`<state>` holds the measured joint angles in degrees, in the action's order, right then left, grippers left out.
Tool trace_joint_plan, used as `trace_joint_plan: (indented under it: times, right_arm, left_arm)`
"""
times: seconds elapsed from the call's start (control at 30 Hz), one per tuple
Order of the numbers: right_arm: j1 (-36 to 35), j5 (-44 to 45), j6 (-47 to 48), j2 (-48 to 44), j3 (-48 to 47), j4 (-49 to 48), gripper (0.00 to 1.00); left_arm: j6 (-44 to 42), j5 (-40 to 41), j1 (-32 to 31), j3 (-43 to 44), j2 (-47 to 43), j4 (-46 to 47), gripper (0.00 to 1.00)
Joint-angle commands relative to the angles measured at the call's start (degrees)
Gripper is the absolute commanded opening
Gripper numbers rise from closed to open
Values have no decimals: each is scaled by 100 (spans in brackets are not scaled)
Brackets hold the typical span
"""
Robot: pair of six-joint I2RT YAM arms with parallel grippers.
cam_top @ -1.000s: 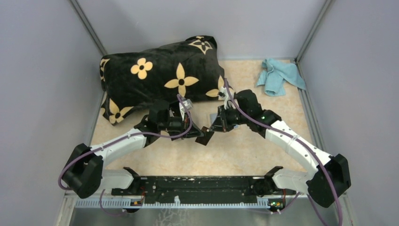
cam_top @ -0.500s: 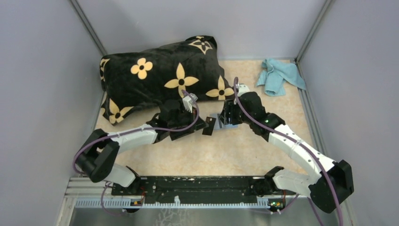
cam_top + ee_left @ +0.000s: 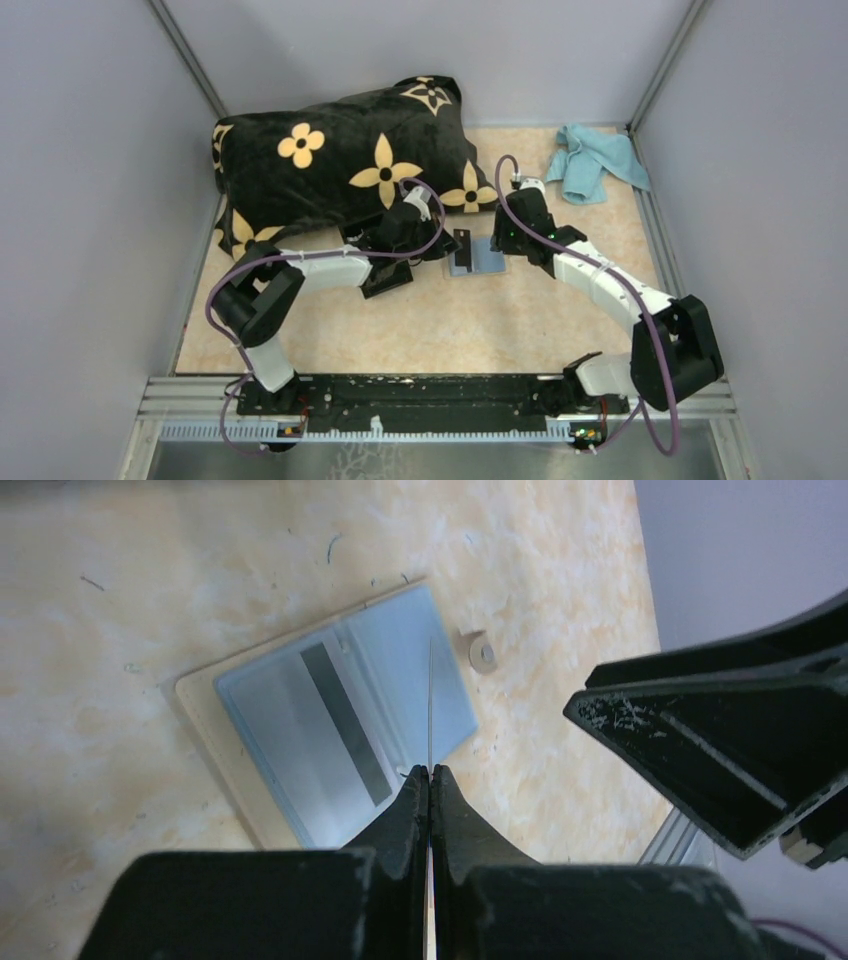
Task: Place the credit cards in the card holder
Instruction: Pick up the credit card from the storage box, then insert the credit card into the card holder.
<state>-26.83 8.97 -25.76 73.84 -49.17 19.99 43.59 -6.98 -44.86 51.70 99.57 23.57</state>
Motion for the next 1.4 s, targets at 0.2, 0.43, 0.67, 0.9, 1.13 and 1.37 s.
trace_joint_plan:
  times: [0.2, 0.43, 0.67, 0.9, 1.13, 1.37]
  right_arm:
    - [231, -89, -19, 443, -100, -670, 37]
    - [248, -170, 30, 721, -141, -761, 33]
    - [304, -221, 66, 998, -171, -790, 30]
    - [351, -245, 89, 1186, -219, -804, 28]
    - [421, -253, 89, 1361, -225, -790, 24]
    - [476, -275, 63, 1522, -225, -795, 21]
  left_arm:
    - [705, 335, -5, 638, 615, -168, 0]
    - [776, 400, -4, 642, 738, -235, 0]
    - [974, 373, -5, 686, 920, -136, 0]
    - [1111, 361, -5, 774, 1066, -40, 0]
    - [1227, 243, -2, 891, 1237, -2, 0]
    - [1288, 267, -3, 853, 1260, -3, 0]
